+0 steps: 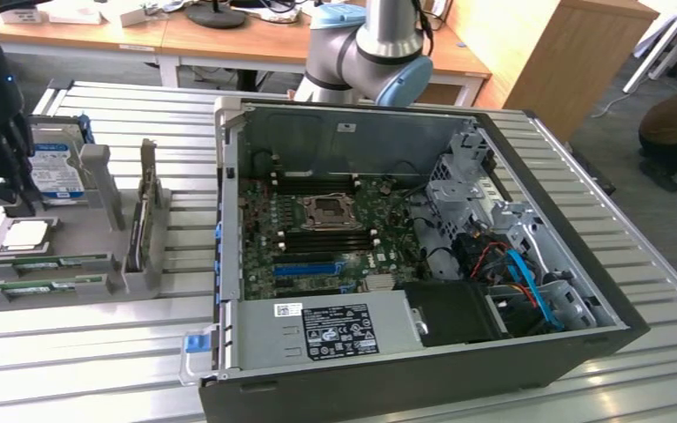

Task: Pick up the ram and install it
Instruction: 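Pick up the ram and move it above insertion slot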

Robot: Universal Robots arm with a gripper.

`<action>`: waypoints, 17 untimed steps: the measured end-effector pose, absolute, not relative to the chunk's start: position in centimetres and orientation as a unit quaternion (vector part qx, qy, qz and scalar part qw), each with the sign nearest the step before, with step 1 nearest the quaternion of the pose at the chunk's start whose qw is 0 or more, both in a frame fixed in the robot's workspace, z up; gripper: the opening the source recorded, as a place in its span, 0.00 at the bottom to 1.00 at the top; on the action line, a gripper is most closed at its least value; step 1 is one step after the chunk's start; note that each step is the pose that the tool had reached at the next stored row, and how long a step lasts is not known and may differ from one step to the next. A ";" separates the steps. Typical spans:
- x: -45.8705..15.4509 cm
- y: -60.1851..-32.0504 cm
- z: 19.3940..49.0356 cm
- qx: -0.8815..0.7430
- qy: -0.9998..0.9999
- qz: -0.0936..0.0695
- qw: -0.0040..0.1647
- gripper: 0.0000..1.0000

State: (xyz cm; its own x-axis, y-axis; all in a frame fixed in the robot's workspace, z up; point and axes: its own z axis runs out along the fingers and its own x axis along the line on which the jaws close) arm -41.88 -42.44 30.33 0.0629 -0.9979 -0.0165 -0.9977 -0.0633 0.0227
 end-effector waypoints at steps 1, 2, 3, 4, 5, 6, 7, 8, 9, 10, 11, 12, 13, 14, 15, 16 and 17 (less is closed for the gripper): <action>-41.9 -42.5 30.3 0.729 -0.684 -0.014 0.003 0.30; -41.9 -42.6 30.3 0.729 -0.684 -0.014 0.003 0.30; -41.9 -42.7 30.3 0.729 -0.684 -0.014 0.003 0.30; -41.9 -42.8 30.3 0.729 -0.684 -0.014 0.003 0.30; -41.9 -42.9 30.3 0.729 -0.684 -0.014 0.003 0.30; -41.9 -42.9 30.3 0.729 -0.684 -0.014 0.003 0.30; -41.9 -43.0 30.3 0.729 -0.684 -0.014 0.003 0.30; -41.9 -43.0 30.3 0.729 -0.684 -0.014 0.003 0.30; -41.9 -43.1 30.3 0.729 -0.684 -0.014 0.003 0.30; -41.9 -43.1 30.3 0.729 -0.684 -0.014 0.003 0.30; -41.9 -43.2 30.3 0.729 -0.684 -0.014 0.003 0.30; -41.9 -43.2 30.3 0.729 -0.684 -0.014 0.003 0.30; -41.9 -43.3 30.3 0.729 -0.684 -0.014 0.003 0.30; -41.9 -43.4 30.3 0.729 -0.684 -0.014 0.003 0.30; -41.9 -43.5 30.3 0.729 -0.684 -0.014 0.003 0.30; -41.9 -43.6 30.3 0.729 -0.684 -0.014 0.003 0.30; -41.9 -43.7 30.3 0.729 -0.684 -0.014 0.003 0.30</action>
